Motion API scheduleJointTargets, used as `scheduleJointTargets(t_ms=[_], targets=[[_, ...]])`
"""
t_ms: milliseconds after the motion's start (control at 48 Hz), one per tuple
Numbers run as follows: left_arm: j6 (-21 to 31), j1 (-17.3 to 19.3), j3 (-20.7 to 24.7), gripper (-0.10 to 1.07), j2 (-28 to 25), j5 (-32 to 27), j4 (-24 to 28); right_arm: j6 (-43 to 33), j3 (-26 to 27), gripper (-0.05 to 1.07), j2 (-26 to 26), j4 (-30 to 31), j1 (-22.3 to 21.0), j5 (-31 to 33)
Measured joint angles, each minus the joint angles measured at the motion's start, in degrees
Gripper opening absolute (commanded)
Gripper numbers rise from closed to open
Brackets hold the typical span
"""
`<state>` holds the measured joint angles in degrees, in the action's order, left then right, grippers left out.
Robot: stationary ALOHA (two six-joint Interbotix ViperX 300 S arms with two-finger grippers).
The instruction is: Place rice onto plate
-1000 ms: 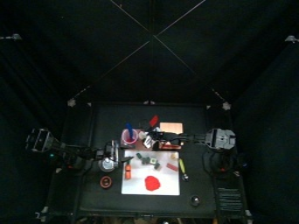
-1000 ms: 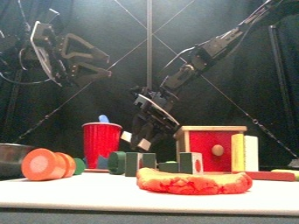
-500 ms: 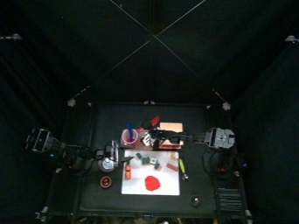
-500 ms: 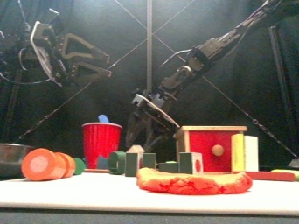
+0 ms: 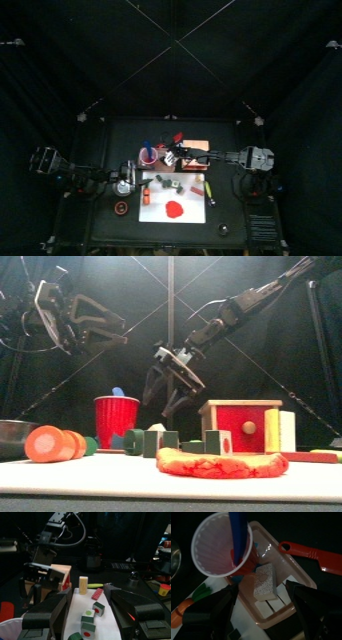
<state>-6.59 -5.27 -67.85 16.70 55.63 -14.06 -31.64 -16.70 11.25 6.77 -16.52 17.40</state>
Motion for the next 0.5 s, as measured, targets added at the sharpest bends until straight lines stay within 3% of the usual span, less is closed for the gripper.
scheduleJointTargets(t_ms=[229,500], targets=[[0.00,0.00,0.00,0.89,0.00,0.00,0.00,0.00,-4.39,1.03,-7.29,6.06,2.72,-5.89],[0.09,-0.09,0.00,0.89,0.00,0.00,-1.76,0.00,-10.81,1.03,-10.72,9.93,5.10,-15.12]])
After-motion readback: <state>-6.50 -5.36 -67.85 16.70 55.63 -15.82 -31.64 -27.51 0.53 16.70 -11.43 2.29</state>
